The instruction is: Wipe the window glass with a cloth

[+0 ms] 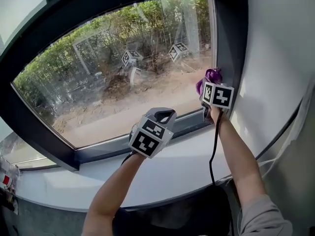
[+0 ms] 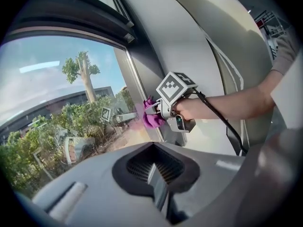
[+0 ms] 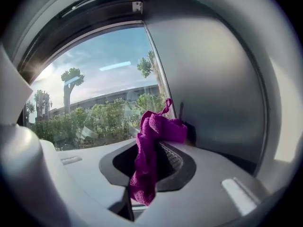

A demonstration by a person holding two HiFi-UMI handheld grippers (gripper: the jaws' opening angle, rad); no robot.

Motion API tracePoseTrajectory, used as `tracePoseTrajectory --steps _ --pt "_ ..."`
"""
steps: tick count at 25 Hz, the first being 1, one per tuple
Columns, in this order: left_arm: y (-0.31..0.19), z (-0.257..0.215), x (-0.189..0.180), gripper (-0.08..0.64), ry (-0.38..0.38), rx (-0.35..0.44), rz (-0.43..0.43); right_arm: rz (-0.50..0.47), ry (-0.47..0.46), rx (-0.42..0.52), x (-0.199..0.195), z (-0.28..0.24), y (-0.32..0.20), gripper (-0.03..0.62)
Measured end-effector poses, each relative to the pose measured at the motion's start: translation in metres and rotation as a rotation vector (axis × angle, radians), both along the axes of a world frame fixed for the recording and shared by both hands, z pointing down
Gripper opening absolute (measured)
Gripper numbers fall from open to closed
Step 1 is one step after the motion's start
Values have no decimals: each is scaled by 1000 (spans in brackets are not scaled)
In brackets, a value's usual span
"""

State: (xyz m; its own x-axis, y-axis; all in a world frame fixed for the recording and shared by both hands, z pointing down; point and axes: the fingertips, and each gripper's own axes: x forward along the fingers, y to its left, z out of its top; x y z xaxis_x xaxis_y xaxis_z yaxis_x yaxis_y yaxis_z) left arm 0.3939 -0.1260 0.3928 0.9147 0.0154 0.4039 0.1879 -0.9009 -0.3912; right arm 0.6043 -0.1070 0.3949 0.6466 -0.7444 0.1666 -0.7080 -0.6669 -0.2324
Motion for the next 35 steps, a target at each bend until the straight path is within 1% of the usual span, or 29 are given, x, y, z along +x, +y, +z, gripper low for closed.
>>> tracePoseTrajectory --steps 6,11,15,20,24,29,35 --pt "-2 -49 5 0 60 76 -7 2 102 31 6 -74 4 101" --pt "-7 -83 2 1 92 124 -13 -4 155 86 6 -142 8 101" --pt "-5 -103 1 0 112 151 -8 19 216 83 8 -189 12 101" --pt "4 -131 0 0 149 187 9 43 269 66 11 -229 14 103" --pt "4 -142 -4 0 166 196 7 40 288 72 11 -259 15 103" --pt "-5 -148 -10 0 174 191 -13 38 384 42 5 -302 14 103" --pt "-5 -148 -17 0 185 178 -9 -2 469 52 -7 -319 7 103"
